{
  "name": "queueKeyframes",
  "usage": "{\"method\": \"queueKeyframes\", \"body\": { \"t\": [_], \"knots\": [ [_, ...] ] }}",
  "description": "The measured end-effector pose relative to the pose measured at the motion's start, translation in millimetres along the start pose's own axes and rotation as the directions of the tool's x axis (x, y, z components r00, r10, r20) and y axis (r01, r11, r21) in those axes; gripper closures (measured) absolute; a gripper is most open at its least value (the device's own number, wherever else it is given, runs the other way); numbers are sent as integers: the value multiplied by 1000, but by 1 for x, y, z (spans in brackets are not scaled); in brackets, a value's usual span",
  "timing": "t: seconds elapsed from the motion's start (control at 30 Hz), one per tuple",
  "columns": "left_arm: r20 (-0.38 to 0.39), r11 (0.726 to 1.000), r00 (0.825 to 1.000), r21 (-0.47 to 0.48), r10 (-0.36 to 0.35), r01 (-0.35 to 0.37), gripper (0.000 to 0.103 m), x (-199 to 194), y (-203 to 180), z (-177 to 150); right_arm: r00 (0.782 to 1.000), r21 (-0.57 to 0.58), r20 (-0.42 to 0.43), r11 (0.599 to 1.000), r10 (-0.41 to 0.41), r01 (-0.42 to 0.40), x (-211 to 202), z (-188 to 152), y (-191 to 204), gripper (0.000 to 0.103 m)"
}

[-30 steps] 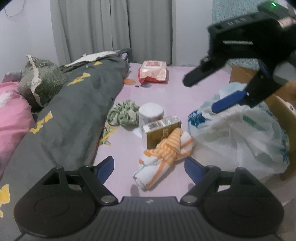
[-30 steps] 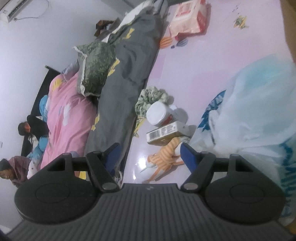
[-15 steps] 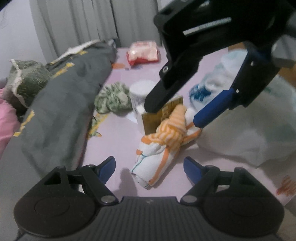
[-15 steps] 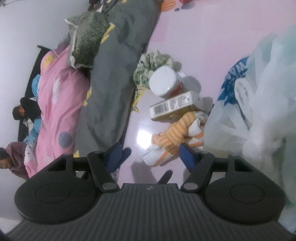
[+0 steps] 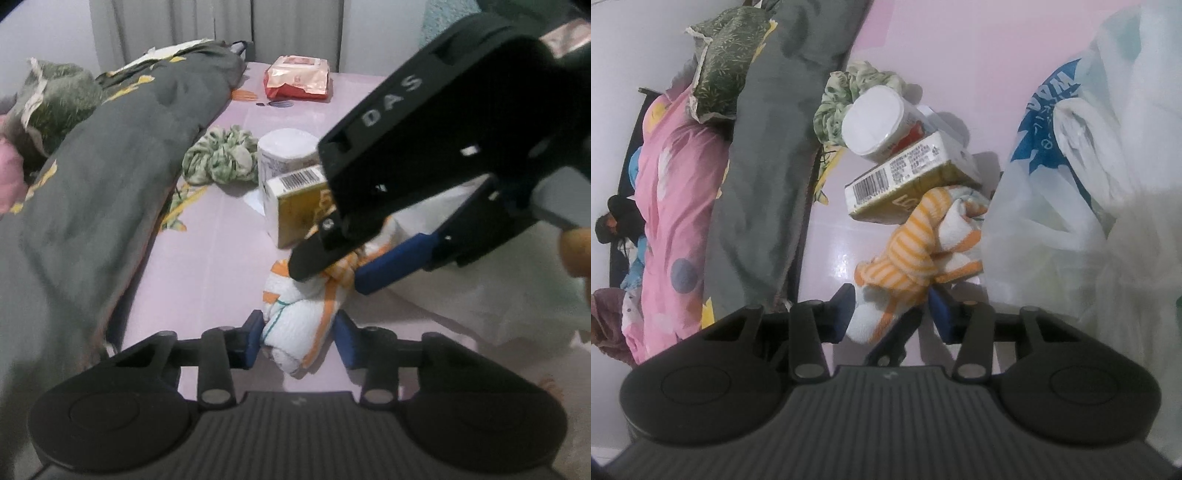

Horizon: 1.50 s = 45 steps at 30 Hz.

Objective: Organize soft objects
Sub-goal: 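Lower the right gripper and close it on the orange-striped towel, then lift the orange-striped towel off the bed with the right gripper, then carry the orange-striped towel with the right gripper over the box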

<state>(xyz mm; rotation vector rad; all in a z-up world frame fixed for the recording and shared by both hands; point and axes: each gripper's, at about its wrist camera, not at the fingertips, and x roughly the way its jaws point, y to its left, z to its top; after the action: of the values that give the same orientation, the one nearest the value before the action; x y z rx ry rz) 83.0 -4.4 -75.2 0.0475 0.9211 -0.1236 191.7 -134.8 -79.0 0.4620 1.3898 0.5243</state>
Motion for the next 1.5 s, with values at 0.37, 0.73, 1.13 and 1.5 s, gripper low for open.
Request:
{"method": "queueKeyframes", "body": {
  "t": [0.37, 0.73, 1.13, 1.5],
  "knots": [
    [65, 1000, 998, 20, -22, 21, 43, -14, 4, -5, 998, -4, 2, 998, -68, 68, 3, -5, 6, 60],
    [34, 993, 994, 50, -106, 104, 53, 14, 9, 14, 997, 73, -40, 995, -67, 70, 7, 2, 1, 54],
    [45, 993, 992, 16, -115, 114, 66, -6, 4, 8, 998, 42, -21, 998, -54, 55, 11, -4, 5, 54],
    [142, 996, 986, 33, -83, 80, 67, -67, -9, 5, 997, -39, 48, 998, 54, -52, -37, -37, 25, 57]
  ]
}}
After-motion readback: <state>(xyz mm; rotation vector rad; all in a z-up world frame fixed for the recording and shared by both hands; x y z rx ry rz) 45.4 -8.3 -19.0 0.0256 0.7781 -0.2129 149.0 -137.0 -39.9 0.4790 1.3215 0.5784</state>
